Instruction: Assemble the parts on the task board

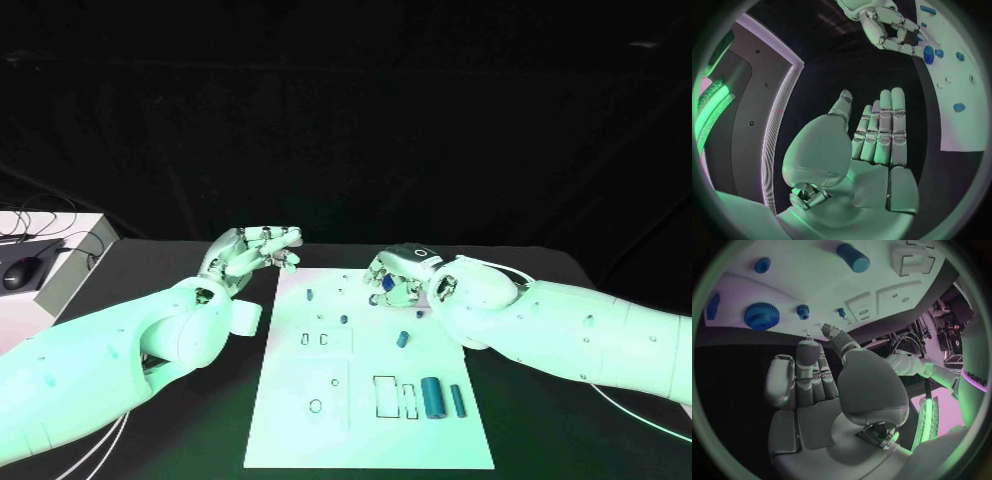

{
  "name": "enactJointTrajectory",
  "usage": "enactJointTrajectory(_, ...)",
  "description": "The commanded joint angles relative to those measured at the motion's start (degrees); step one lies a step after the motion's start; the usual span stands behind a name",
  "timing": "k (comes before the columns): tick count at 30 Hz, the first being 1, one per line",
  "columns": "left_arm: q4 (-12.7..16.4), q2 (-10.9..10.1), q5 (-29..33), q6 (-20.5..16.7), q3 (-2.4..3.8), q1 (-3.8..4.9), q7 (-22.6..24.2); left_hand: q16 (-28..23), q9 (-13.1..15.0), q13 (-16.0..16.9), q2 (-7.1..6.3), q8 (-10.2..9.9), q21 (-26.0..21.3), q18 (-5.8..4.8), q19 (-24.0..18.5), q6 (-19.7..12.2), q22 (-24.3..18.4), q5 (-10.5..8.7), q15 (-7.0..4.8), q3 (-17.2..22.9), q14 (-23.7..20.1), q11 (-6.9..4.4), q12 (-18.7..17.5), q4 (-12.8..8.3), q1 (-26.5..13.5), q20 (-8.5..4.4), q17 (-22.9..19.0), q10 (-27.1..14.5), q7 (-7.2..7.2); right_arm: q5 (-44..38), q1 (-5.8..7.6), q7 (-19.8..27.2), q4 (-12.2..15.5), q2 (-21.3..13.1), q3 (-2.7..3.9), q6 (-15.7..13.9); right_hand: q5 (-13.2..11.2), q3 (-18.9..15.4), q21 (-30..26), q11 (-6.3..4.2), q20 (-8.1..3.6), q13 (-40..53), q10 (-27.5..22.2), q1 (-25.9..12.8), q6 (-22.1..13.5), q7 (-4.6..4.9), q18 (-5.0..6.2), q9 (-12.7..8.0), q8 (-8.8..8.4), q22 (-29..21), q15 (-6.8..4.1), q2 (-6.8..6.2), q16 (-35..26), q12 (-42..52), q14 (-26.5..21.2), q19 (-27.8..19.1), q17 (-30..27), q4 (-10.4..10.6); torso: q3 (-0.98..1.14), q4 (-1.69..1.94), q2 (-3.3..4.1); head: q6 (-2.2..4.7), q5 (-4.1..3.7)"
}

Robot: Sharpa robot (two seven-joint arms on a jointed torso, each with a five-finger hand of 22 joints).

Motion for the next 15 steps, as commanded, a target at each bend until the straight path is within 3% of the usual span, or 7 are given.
enactJointTrajectory(1,0.1,-0.09,-0.59,1.87,0.06,-0.04,-0.45,0.17,0.03,-0.01,0.31,-0.01,0.25,0.73,-0.28,0.03,0.04,-0.07,0.08,0.02,-0.46,0.02,-0.21,-0.29,-0.12,0.02,-0.05,-0.06,0.08,-4.12,0.14,-3.53,0.13,0.3,0.04,1.93,0.04,0.58,-0.25,0.31,0.08,-0.15,-0.48,0.07,-0.14,0.14,-0.18,-0.08,0.07,0.0,0.11,-0.33,0.15,-0.7,-0.61,-0.17,-0.03,-0.06,-0.29,0.39,0.61,0.08,-0.26)
enactJointTrajectory(8,0.34,-0.33,-0.62,2.06,0.06,-0.05,-0.61,0.23,0.04,-0.01,0.26,0.0,0.61,0.85,-0.48,-0.11,-0.06,-0.08,0.12,0.08,-0.48,0.06,-0.2,-0.27,-0.14,0.15,-0.41,-0.22,0.07,-5.92,0.18,-5.49,-0.39,0.8,0.03,3.62,-1.11,0.88,-1.85,0.95,0.61,-0.26,-2.04,0.14,0.68,0.32,0.26,0.0,0.1,0.61,0.54,-1.24,0.25,-2.5,-0.7,-0.29,-0.48,1.19,-0.68,0.78,1.31,0.17,-0.5)
enactJointTrajectory(15,0.49,-0.69,-0.6,2.15,0.06,-0.05,-0.71,0.07,0.04,-0.01,0.18,0.0,0.76,0.91,-0.67,-0.32,-0.25,-0.08,0.22,0.13,-0.68,0.15,-0.2,-0.27,-0.17,0.26,-0.78,-0.52,0.16,-7.14,0.15,-6.83,-0.53,1.01,0.02,4.11,-1.37,0.76,-3.51,1.06,0.79,-0.27,-2.36,1.06,0.52,0.44,0.4,-0.01,0.08,2.34,0.61,-1.95,0.53,-2.79,-0.83,0.18,-0.9,2.83,-0.87,1.14,1.93,0.46,-0.79)
